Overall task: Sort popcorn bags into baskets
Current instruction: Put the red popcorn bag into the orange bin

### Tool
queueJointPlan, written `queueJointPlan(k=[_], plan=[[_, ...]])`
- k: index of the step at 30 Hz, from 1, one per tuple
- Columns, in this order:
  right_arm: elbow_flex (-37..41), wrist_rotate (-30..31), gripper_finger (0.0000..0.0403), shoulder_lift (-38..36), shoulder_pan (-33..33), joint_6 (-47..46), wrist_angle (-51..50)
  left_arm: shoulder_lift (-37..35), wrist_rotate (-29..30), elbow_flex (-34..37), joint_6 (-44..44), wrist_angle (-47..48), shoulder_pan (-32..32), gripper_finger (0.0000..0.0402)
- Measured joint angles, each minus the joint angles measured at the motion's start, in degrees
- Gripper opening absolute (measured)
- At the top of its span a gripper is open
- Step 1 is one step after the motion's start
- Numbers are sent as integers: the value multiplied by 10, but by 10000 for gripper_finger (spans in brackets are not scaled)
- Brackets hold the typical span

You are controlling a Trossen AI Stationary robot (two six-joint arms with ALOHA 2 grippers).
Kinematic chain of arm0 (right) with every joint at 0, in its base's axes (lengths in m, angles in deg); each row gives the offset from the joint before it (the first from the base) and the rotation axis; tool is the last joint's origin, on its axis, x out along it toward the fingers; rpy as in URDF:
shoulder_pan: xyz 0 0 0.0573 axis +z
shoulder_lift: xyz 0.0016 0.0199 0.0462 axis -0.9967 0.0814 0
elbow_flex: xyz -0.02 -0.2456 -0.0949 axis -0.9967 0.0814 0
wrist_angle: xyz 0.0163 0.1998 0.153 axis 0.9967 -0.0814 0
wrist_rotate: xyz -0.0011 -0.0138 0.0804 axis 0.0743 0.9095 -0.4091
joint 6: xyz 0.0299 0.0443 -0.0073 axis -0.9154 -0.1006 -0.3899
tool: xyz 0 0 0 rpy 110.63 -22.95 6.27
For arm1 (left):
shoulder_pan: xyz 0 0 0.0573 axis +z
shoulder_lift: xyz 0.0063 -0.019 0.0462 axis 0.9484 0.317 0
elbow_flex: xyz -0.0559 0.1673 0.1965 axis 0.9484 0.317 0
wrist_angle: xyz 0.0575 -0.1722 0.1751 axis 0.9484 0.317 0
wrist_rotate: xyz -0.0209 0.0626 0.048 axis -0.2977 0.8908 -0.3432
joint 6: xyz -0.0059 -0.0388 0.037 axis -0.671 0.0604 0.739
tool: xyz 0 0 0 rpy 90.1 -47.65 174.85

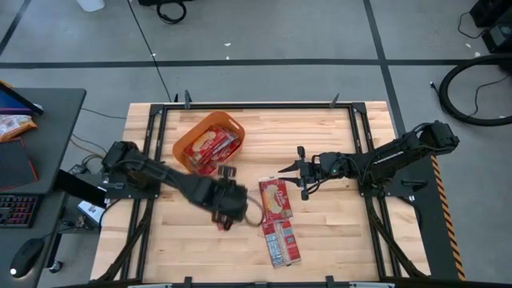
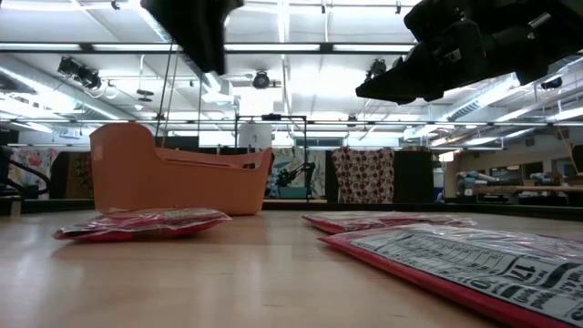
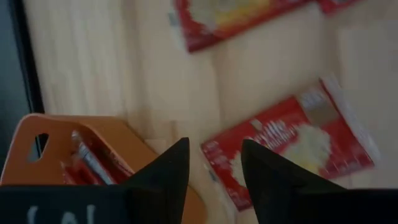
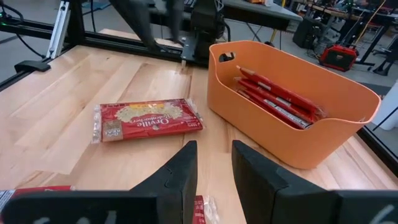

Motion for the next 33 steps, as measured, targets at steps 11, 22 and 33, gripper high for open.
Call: queueJointPlan(k=[11,22,33], plan=[[0,-4,105,0,-4,4,1,2,37,135,101,-44,-113,200],[0,-6,105,0,-10,-4,2,2,35,261,134,-134,-153,201],[0,-6,105,0,-14,4,5,2,19,316,174,-205,-146,201]])
